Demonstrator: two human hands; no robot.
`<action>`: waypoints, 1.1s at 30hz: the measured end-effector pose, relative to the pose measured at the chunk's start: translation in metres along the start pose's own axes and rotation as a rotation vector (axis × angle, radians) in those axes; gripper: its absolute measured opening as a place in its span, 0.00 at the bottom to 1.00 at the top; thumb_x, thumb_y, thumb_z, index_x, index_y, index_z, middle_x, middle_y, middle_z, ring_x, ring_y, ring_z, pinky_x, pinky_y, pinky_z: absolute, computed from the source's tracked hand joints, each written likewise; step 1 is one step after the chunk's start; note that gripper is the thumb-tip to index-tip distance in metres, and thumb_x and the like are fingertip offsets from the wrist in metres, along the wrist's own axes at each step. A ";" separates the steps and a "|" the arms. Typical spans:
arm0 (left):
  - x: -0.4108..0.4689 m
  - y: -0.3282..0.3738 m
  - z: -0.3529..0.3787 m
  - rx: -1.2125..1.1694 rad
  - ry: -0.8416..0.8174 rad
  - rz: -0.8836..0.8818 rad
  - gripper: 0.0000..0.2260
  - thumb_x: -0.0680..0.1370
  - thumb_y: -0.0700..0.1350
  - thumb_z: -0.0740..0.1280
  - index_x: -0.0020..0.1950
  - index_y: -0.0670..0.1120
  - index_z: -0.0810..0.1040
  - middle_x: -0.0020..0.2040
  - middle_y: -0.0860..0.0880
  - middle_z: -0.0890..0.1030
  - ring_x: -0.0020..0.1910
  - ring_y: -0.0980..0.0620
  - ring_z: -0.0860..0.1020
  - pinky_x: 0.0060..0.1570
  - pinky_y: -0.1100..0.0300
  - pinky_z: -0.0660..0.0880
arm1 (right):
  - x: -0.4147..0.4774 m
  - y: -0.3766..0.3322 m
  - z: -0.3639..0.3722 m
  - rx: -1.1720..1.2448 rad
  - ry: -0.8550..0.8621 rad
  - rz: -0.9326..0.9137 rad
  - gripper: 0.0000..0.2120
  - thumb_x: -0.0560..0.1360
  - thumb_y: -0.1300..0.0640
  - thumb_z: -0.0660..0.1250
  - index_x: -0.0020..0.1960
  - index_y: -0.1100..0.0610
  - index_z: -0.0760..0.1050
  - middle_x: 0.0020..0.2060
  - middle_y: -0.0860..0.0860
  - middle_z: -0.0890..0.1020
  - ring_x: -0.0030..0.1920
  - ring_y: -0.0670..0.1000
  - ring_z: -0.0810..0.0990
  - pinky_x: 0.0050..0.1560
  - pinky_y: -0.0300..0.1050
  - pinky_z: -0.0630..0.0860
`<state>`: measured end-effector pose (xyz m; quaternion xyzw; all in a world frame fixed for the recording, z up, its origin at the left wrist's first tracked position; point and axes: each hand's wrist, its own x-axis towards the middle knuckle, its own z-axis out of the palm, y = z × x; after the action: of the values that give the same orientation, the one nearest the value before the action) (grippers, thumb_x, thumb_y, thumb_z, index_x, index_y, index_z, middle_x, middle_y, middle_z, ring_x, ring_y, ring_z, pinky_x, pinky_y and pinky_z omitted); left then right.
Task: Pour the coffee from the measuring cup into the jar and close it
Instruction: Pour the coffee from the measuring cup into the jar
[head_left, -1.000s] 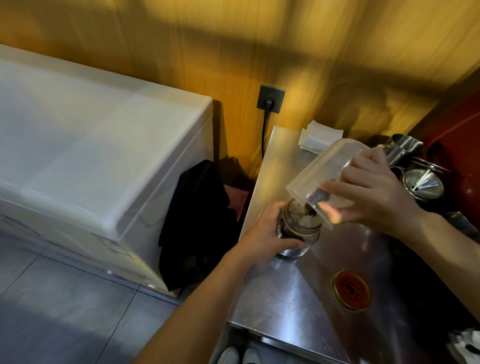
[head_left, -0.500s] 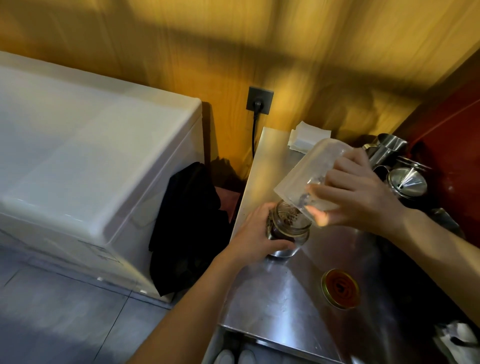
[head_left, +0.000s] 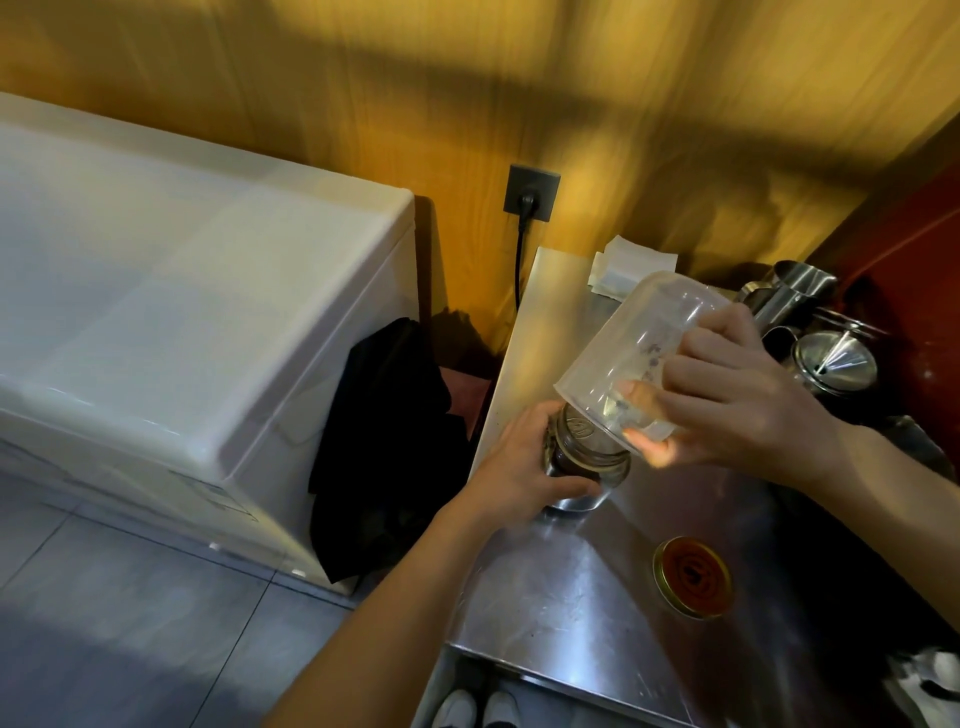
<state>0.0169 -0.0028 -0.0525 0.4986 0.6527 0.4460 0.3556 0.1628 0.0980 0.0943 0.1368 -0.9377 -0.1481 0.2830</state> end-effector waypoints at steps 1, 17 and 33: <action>0.000 0.000 0.000 -0.001 0.001 0.002 0.36 0.66 0.46 0.80 0.70 0.50 0.66 0.66 0.48 0.73 0.67 0.47 0.71 0.69 0.44 0.69 | -0.001 -0.001 0.000 0.008 0.005 -0.001 0.08 0.76 0.55 0.65 0.44 0.61 0.72 0.28 0.56 0.75 0.36 0.52 0.66 0.41 0.51 0.65; 0.000 -0.001 0.000 -0.010 0.005 0.009 0.35 0.64 0.49 0.78 0.68 0.50 0.68 0.65 0.48 0.74 0.67 0.48 0.71 0.67 0.44 0.70 | -0.002 -0.006 -0.005 -0.036 -0.046 -0.110 0.09 0.73 0.59 0.68 0.38 0.64 0.81 0.27 0.53 0.77 0.36 0.52 0.68 0.44 0.50 0.67; 0.002 -0.001 0.001 -0.006 -0.014 0.008 0.32 0.66 0.47 0.80 0.67 0.47 0.70 0.64 0.46 0.76 0.66 0.45 0.73 0.66 0.43 0.71 | -0.005 -0.018 -0.008 -0.054 0.024 -0.079 0.10 0.75 0.54 0.66 0.49 0.62 0.75 0.27 0.52 0.77 0.35 0.52 0.70 0.42 0.49 0.68</action>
<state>0.0169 -0.0009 -0.0542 0.5031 0.6470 0.4458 0.3600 0.1745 0.0811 0.0915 0.1679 -0.9237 -0.1829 0.2919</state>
